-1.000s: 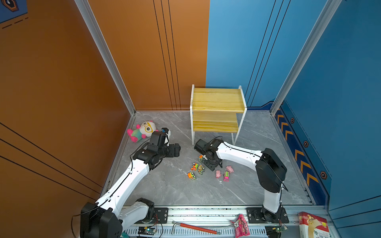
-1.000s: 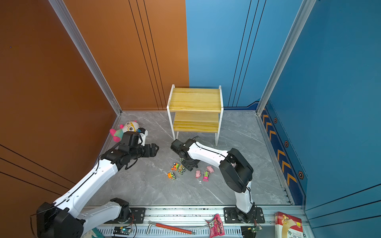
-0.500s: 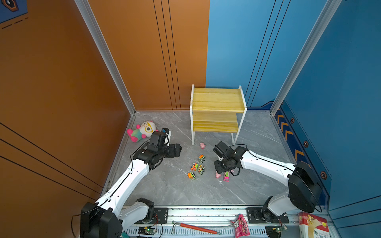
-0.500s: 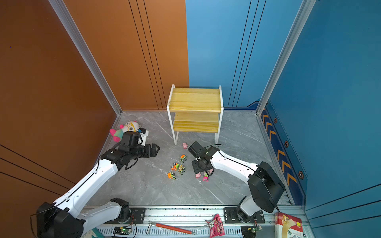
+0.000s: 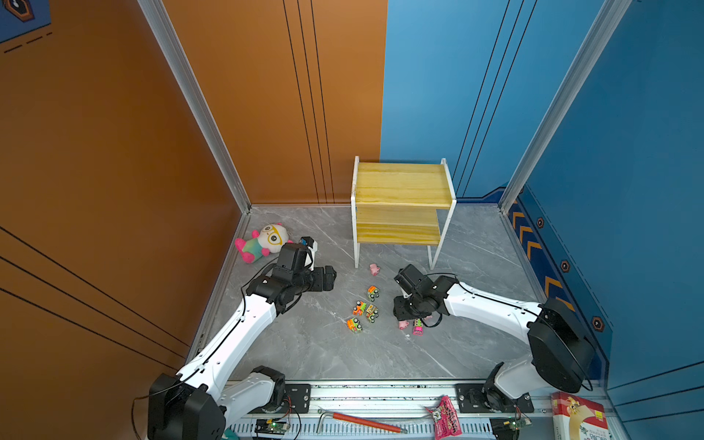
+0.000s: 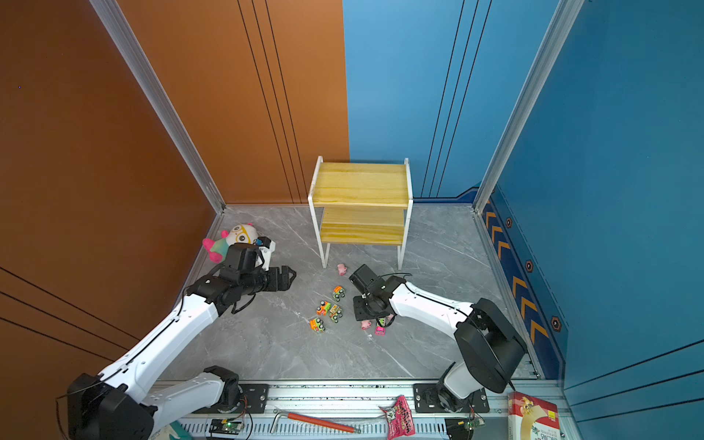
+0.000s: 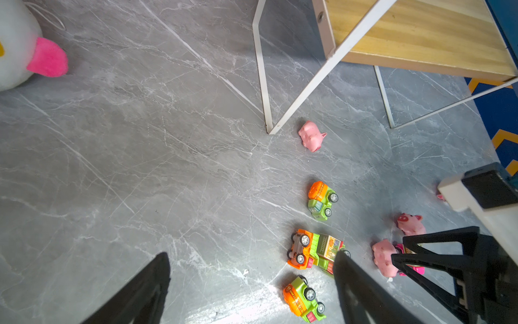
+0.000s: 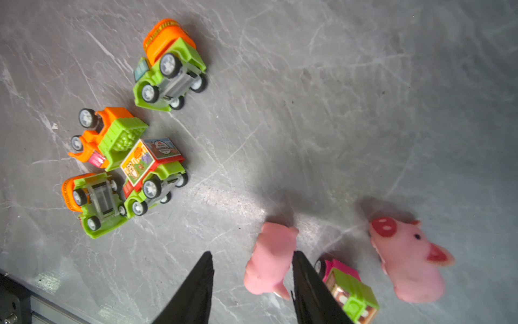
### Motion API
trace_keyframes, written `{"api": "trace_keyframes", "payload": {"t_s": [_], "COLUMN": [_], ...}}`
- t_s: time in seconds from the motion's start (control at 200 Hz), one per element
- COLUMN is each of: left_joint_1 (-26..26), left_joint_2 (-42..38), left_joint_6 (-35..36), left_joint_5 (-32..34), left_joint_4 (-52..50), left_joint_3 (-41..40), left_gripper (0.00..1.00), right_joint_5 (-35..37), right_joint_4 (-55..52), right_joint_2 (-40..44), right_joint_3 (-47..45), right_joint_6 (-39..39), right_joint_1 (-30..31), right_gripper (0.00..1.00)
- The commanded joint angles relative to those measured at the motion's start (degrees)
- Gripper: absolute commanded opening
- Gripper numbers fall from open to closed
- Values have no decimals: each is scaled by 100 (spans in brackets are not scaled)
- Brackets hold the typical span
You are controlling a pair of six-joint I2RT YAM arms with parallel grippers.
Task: Organize plastic toys on shelves
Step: Rotate the plastic toy at the center of the table.
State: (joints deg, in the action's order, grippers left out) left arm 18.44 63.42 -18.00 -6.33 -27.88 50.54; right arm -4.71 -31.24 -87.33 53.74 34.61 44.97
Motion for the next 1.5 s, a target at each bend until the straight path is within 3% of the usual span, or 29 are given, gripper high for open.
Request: {"api": "trace_keyframes", "payload": {"t_s": [0.0, 0.39, 0.776, 1.151, 1.497], "left_joint_1": [37, 50, 50, -19, -66], "left_joint_2": [-82, -92, -128, -120, -59], "left_joint_6": [-45, -46, -37, -37, -46], "left_joint_5": [-97, -76, -35, 21, 23], "left_joint_4": [37, 37, 37, 37, 37], "left_joint_3": [-105, -105, -114, -95, -81], "left_gripper": [91, 91, 91, 91, 91], "right_joint_5": [170, 279, 655, 2539, 4055], "right_joint_4": [-30, 4, -137, -911, -980], "right_joint_2": [-96, -475, -785, -1074, -1914], "right_joint_3": [-87, -43, 432, 1154, 1590], "right_joint_6": [74, -57, -326, -911, -1489], "right_joint_1": [-24, -33, 263, 687, 800], "right_gripper": [47, 44, 26, 24, 25]}}
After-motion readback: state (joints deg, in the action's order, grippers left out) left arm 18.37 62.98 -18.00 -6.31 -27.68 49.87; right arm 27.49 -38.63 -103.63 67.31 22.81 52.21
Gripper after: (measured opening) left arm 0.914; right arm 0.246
